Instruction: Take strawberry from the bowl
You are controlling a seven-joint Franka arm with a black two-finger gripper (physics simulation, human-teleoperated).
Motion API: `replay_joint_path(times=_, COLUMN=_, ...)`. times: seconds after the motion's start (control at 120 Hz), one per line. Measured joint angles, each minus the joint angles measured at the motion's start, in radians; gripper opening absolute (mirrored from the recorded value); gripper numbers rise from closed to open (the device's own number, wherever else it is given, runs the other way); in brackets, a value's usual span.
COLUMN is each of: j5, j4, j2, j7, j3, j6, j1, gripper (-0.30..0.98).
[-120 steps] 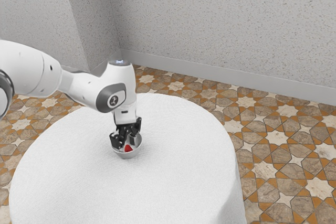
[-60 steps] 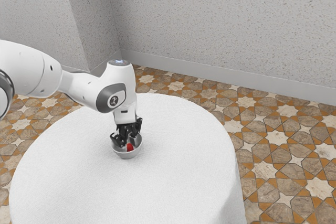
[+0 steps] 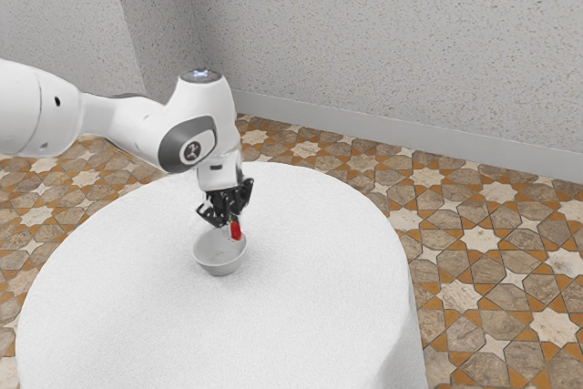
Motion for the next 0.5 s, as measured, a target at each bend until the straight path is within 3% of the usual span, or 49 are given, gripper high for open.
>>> replay_joint_path(times=0.108, j5=-0.015, j4=0.041, j2=0.043, j7=-0.017, j3=-0.084, j6=0.002, j1=-0.091, gripper=-0.06)
replay_joint_path(times=0.392, j5=-0.017, j4=0.092, j2=0.168, j7=-0.056, j3=-0.098, j6=0.062, j1=-0.176, gripper=-0.06)
replay_joint_path(times=0.5, j5=-0.018, j4=0.099, j2=0.175, j7=-0.066, j3=-0.098, j6=0.074, j1=-0.18, gripper=0.12)
